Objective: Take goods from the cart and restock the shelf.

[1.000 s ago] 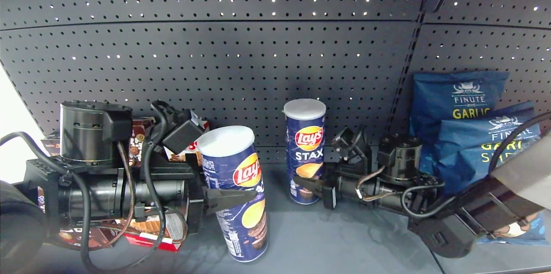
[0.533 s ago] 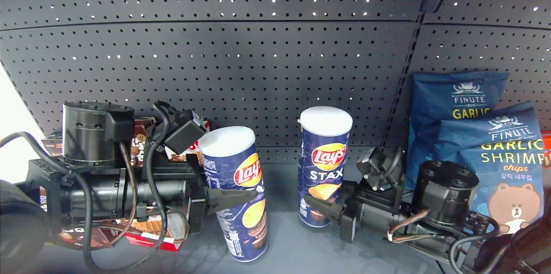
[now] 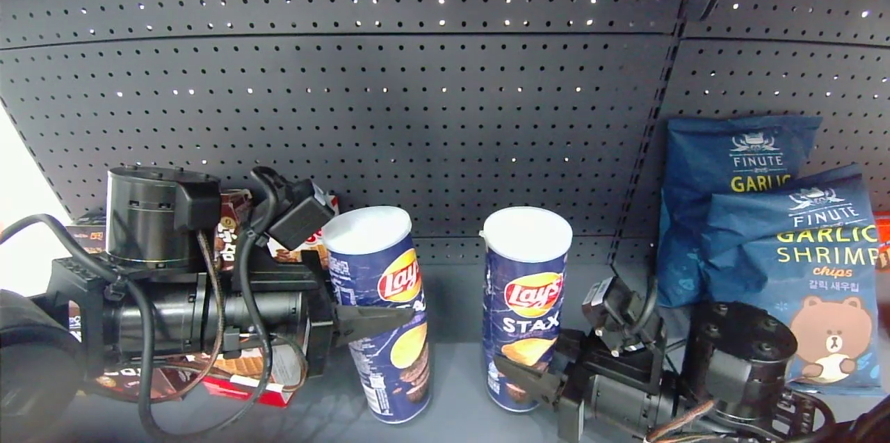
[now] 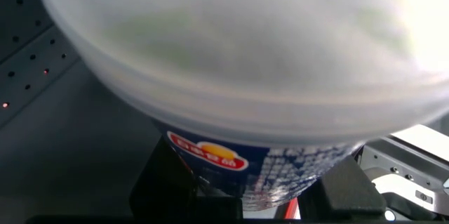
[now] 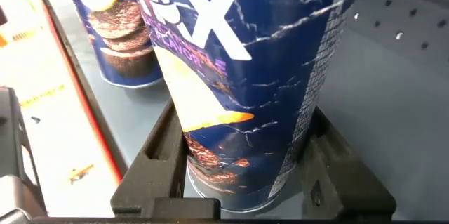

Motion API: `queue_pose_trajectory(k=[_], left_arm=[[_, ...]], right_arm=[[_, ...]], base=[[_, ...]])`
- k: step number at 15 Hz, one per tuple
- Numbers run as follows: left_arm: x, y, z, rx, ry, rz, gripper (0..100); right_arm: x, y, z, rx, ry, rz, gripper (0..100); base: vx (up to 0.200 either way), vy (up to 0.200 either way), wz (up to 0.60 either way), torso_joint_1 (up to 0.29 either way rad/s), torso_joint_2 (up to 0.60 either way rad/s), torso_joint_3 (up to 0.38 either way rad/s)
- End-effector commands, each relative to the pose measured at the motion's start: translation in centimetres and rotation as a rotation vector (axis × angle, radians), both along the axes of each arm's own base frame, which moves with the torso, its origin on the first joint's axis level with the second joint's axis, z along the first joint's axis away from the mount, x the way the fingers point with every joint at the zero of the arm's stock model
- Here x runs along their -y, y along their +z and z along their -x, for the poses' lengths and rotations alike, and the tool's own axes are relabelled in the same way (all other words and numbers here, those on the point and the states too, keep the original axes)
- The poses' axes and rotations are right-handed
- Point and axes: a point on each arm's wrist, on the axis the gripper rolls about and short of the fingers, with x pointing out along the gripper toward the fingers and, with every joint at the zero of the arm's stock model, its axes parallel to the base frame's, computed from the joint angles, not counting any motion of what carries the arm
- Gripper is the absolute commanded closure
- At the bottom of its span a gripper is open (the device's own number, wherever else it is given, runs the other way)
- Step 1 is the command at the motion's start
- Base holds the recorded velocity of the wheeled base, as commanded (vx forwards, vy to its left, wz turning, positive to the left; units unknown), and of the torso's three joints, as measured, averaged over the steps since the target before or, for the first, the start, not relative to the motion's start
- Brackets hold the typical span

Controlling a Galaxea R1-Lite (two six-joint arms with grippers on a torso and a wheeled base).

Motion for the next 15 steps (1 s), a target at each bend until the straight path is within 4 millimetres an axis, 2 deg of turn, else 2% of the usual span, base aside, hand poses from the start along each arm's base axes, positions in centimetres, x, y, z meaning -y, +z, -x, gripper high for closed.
queue_pose_trajectory(k=[1, 4, 11, 12, 15], left_arm=[[0.1, -0.2, -0.1, -0.005, 0.0, -0.003, 100], [0.0, -0.2, -0.1, -0.005, 0.006, -0.006, 100], [0.1, -0.5, -0.3, -0.012, 0.006, -0.009, 100], [0.1, -0.5, -0.2, -0.014, 0.006, -0.01, 100], [0.1, -0.6, -0.2, -0.015, 0.005, -0.01, 100]], right_arm=[[-0.8, -0.5, 0.5, -0.022, 0.013, 0.006, 100], [-0.9, -1.4, 0.4, -0.025, -0.019, 0.012, 100], [0.3, -2.3, 1.6, -0.039, -0.021, 0.028, 100], [0.4, -2.6, 1.6, -0.047, -0.022, 0.039, 0], [0.6, -2.7, 1.8, -0.041, -0.022, 0.035, 0]], base=[[0.0, 0.0, 0.0, 0.0, 0.0, 0.0], [0.0, 0.0, 0.0, 0.0, 0.0, 0.0], [0.0, 0.0, 0.0, 0.0, 0.0, 0.0], [0.0, 0.0, 0.0, 0.0, 0.0, 0.0], [0.0, 0.0, 0.0, 0.0, 0.0, 0.0]])
